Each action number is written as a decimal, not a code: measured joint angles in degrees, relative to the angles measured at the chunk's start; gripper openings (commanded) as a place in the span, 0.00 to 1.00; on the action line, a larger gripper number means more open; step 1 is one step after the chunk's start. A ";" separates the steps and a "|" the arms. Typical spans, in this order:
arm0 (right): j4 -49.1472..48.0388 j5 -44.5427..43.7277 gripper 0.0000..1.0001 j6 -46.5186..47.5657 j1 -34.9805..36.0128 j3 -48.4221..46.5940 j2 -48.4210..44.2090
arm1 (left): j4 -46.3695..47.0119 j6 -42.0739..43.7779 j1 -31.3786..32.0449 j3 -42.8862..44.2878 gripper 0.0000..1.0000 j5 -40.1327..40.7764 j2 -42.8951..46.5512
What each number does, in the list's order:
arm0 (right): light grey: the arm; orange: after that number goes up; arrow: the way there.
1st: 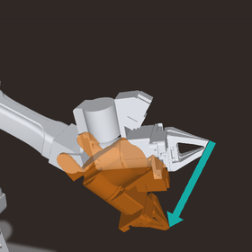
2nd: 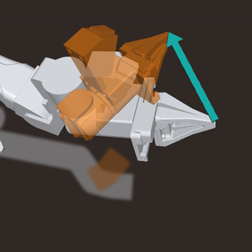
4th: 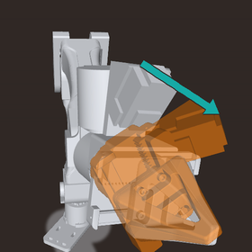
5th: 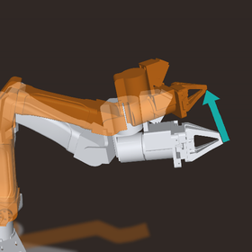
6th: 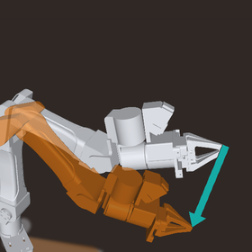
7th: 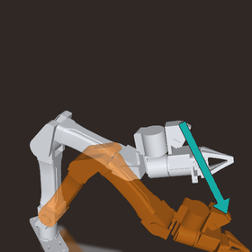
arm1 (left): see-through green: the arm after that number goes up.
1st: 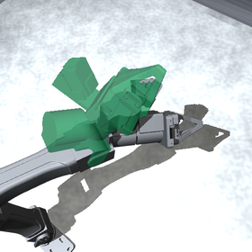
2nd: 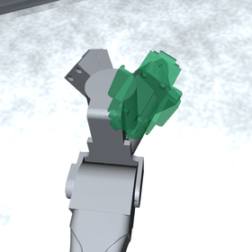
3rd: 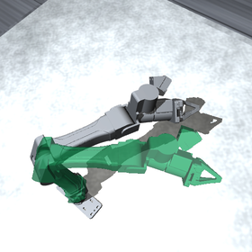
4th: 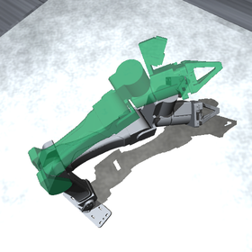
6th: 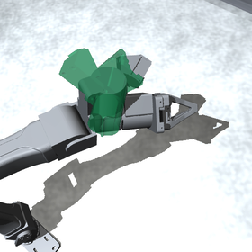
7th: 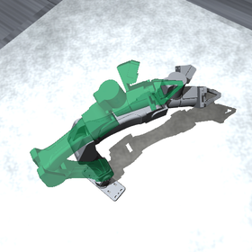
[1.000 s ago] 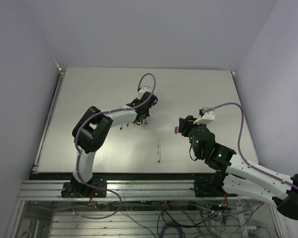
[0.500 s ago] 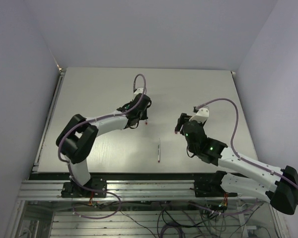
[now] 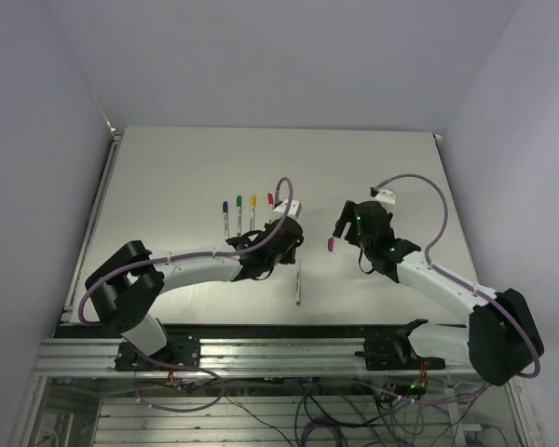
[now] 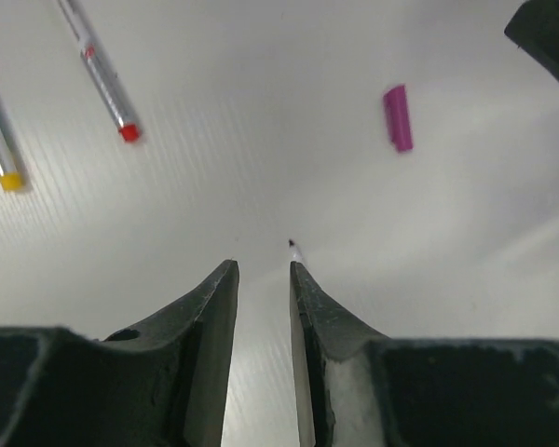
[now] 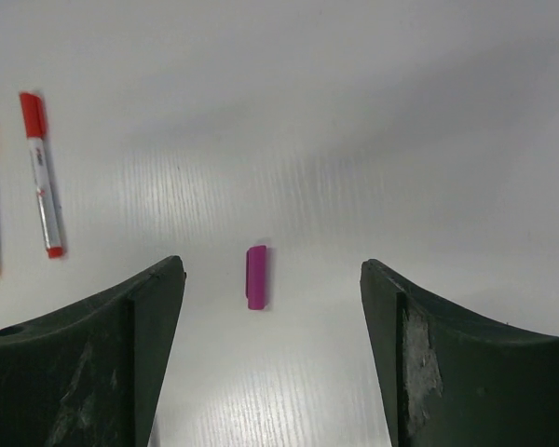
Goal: Insert the pens into the pen caps
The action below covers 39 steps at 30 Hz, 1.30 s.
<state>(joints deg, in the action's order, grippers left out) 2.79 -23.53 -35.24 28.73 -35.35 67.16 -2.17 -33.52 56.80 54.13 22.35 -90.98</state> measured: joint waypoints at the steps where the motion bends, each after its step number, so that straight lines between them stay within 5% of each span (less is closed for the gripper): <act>1: -0.22 0.68 0.76 0.20 -0.02 -0.04 1.11 | -0.31 -0.39 0.52 -0.33 0.39 0.20 0.00; 19: -5.11 3.72 0.72 2.84 -1.36 0.42 6.40 | -8.15 -8.85 12.70 1.33 0.51 4.22 -7.06; 39: -8.96 5.77 0.72 3.08 -1.40 2.27 6.93 | -16.55 -10.38 13.35 8.44 0.54 5.88 -14.58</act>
<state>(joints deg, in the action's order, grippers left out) -6.17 -17.76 -32.16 27.33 -33.08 74.08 -18.72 -43.90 70.15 62.57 28.23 -105.56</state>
